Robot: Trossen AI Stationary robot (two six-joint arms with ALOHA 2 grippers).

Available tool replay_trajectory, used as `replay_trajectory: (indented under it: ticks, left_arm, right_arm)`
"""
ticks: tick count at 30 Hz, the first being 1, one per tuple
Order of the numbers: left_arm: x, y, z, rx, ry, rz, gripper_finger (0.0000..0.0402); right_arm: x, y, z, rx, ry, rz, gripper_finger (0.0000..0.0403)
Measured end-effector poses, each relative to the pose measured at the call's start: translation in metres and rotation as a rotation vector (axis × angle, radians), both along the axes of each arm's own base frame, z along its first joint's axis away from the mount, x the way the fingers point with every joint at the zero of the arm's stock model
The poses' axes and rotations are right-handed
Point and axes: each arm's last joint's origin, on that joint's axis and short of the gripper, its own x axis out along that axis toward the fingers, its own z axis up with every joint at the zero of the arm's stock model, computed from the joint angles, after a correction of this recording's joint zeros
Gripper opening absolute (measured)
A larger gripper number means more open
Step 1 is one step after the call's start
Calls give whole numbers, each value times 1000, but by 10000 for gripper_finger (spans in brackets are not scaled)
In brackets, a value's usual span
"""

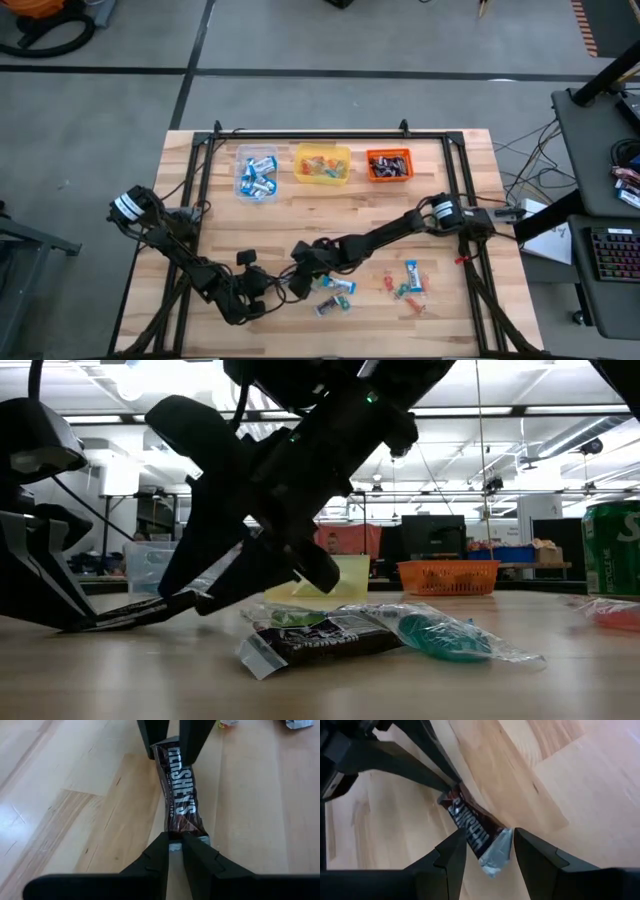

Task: Sort candy
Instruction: Put the black chocolate into the orange bin

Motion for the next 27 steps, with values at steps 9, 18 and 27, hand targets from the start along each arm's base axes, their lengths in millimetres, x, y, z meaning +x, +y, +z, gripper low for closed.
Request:
replay_trajectory:
  ticks: [9,18,27]
  left_arm:
    - [0,0,0,11,-18,6,37]
    - [1,-1,0,14,-43,16,37]
    - [0,-4,2,23,-64,11,37]
  right_arm:
    - [3,1,3,3,-47,2,149]
    - [5,0,5,-4,-79,12,79]
    - [6,0,5,-65,-94,61,16]
